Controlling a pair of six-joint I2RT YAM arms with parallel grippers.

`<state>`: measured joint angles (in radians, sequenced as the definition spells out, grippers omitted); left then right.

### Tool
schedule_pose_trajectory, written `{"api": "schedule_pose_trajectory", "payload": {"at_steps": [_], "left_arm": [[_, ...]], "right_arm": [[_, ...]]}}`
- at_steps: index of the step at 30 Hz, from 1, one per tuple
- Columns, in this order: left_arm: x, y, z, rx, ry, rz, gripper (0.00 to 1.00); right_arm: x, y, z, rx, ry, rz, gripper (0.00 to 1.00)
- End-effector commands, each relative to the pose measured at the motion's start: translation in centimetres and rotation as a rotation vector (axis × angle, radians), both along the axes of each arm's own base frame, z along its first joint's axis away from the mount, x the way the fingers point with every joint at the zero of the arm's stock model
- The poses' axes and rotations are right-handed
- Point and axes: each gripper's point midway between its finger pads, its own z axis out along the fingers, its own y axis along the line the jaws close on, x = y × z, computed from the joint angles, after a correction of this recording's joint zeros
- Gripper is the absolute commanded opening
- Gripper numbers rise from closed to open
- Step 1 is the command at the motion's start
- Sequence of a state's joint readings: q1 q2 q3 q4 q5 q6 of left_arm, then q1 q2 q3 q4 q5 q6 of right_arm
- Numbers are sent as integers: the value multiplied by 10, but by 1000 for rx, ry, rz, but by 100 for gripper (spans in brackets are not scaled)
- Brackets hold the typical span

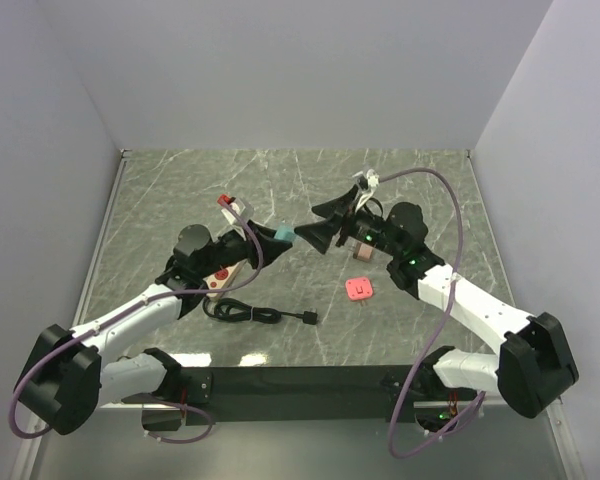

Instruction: Insert the plug

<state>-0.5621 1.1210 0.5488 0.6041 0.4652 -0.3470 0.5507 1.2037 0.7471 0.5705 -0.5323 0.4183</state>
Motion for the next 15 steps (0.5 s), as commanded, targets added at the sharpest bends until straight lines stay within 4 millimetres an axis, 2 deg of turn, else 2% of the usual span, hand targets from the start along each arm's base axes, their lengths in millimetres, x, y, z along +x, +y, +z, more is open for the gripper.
{"api": "schedule_pose_trajectory", "payload": {"at_steps": [1,3,7,15], "left_arm": [[-37,-10,28,4,-111,-261,1],[-45,-12,27,16,-131,-312,1],[-63,-13,32,7,-167,-406,1],[-67,-14,33,-2,-166,-434,1]], "right_arm": [[-46,4,9,-51,-233,267,97],[-58,4,6,-74,-255,335,96],[-67,7,-3,-113,-253,420,95],[-69,17,-20,-143,-211,465,91]]}}
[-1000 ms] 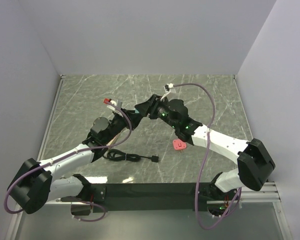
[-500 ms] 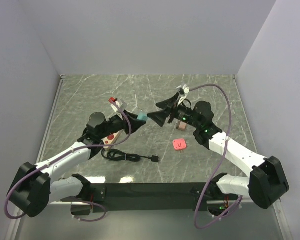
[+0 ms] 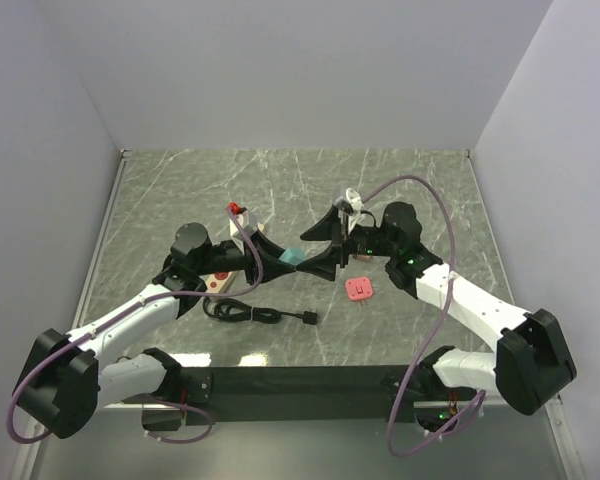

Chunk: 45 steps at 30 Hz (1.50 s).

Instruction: Insert the plug

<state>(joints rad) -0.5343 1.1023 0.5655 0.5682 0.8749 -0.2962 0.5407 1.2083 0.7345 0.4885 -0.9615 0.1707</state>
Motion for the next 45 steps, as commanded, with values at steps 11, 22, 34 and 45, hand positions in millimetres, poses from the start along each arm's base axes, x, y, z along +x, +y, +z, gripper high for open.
{"api": "schedule_pose_trajectory", "payload": {"at_steps": [11,22,34,45], "left_arm": [[-6,-2,24,-39,-101,-56,1],[-11,0,24,-32,-112,-71,1],[-15,1,28,-47,-122,-77,1],[0,4,22,-34,-101,18,53]], "right_arm": [[-10,23,9,26,-37,119,65],[-15,15,21,30,-81,87,62],[-17,19,10,27,-38,130,51],[-4,17,25,63,-42,29,0]]}}
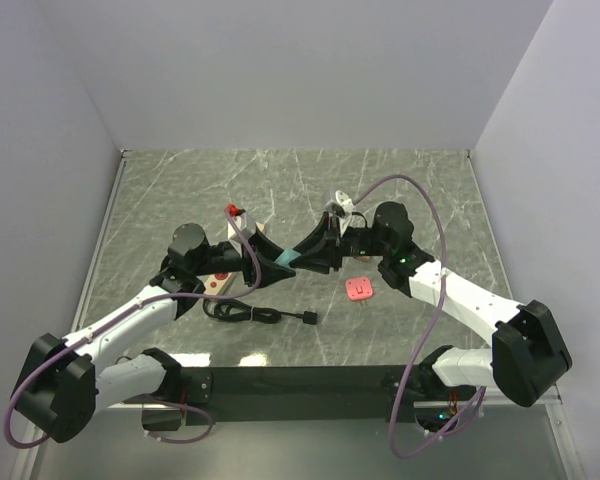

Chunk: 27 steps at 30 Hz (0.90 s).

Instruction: Insert the plug

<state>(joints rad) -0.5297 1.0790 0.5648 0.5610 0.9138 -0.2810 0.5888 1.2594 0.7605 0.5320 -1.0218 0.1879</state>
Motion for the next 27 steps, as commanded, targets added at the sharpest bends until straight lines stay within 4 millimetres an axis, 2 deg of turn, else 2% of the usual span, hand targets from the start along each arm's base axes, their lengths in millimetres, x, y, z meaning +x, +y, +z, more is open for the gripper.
{"api": "schedule_pose_trajectory", "payload": {"at_steps": [1,2,5,8,11,12,13,14,15,16,17,20,23,24,27], "left_arm": [[9,2,17,-33,-69,65,59],[12,3,15,-33,-64,85,67],[15,5,14,-35,-60,115,74],[28,9,10,-26,-50,192,80],[49,19,6,-28,-27,340,80],[56,26,8,-36,-22,408,80],[85,48,2,-37,24,625,80],[96,62,-1,-33,51,734,80],[107,82,-14,4,99,870,81],[123,111,-19,3,132,1063,81],[127,124,-23,15,146,1145,81],[133,148,-38,60,203,1292,81],[140,158,-55,146,259,1379,80],[144,158,-69,197,280,1395,81],[150,157,-86,275,317,1417,80]], "right_arm": [[18,-2,23,50,-30,-115,0],[29,-5,25,52,-24,-176,0],[43,-16,32,70,-12,-230,0],[54,-25,35,73,2,-277,0],[62,-35,36,78,4,-316,0],[64,-39,37,80,8,-333,0],[66,-43,37,82,11,-351,0],[67,-46,37,82,12,-362,0],[71,-54,38,85,6,-387,0],[74,-59,37,82,10,-405,0],[75,-62,37,82,6,-415,0],[77,-71,37,84,-2,-441,0],[75,-74,41,93,-11,-447,0],[73,-74,41,98,-10,-443,0],[68,-75,44,109,-20,-430,0]]}}
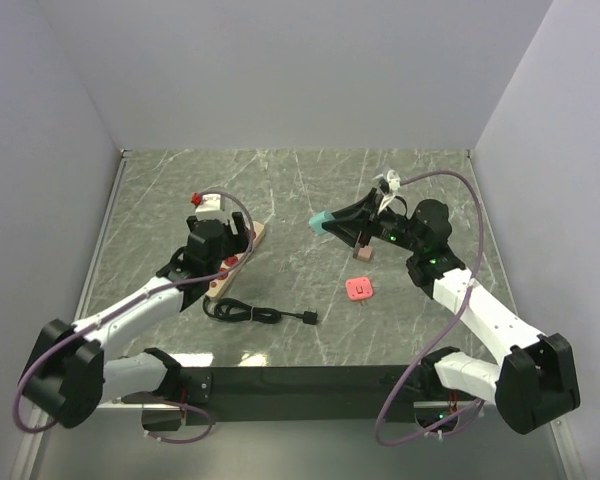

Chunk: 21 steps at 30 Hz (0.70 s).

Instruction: Insert the plug

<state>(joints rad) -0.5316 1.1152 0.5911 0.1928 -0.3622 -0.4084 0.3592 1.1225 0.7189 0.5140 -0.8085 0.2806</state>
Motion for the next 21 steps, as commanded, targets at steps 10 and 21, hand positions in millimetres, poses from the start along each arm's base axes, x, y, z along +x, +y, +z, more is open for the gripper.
{"api": "schedule_pose_trajectory", "payload": {"at_steps": [10,21], "left_arm": [[16,10,-51,136,242,142,83],[19,-6,-94,217,392,92,87]], "right_arm": [[-14,-5,20,42,-66,8,0],[-11,-4,20,39,-52,10,0]]}}
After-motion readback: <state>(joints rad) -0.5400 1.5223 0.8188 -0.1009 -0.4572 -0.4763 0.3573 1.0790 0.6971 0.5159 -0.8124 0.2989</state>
